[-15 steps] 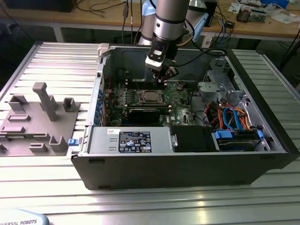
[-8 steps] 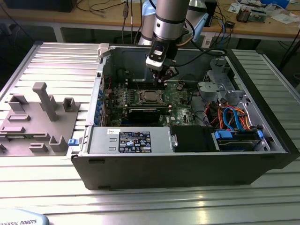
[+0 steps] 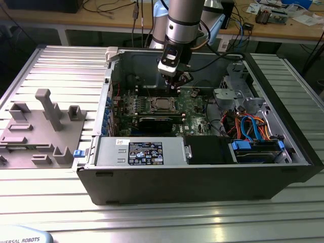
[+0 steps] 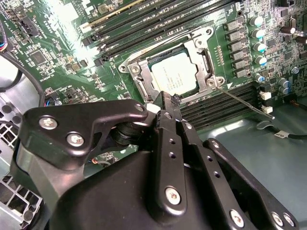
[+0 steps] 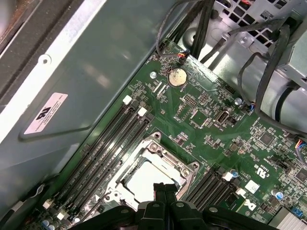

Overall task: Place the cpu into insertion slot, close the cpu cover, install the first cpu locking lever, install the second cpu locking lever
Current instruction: 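Install the first cpu locking lever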

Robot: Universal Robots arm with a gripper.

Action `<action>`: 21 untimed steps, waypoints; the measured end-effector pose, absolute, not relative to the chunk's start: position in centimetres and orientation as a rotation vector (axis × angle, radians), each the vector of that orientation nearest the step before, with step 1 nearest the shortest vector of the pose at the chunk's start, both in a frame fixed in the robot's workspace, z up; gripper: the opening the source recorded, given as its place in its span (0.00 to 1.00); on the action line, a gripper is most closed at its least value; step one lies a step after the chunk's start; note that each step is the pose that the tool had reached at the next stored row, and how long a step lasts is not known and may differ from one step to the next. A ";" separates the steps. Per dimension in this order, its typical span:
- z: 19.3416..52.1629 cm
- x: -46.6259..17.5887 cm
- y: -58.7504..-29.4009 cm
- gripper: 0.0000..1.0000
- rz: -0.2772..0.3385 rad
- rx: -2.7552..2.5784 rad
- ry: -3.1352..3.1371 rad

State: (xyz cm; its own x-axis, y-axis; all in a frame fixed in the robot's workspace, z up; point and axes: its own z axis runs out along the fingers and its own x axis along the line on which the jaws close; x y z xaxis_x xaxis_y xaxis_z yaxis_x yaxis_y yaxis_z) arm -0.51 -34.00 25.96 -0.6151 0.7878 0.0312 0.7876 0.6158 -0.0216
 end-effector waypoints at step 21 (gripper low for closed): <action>26.0 -0.5 -34.0 0.11 0.010 -1.297 -2.820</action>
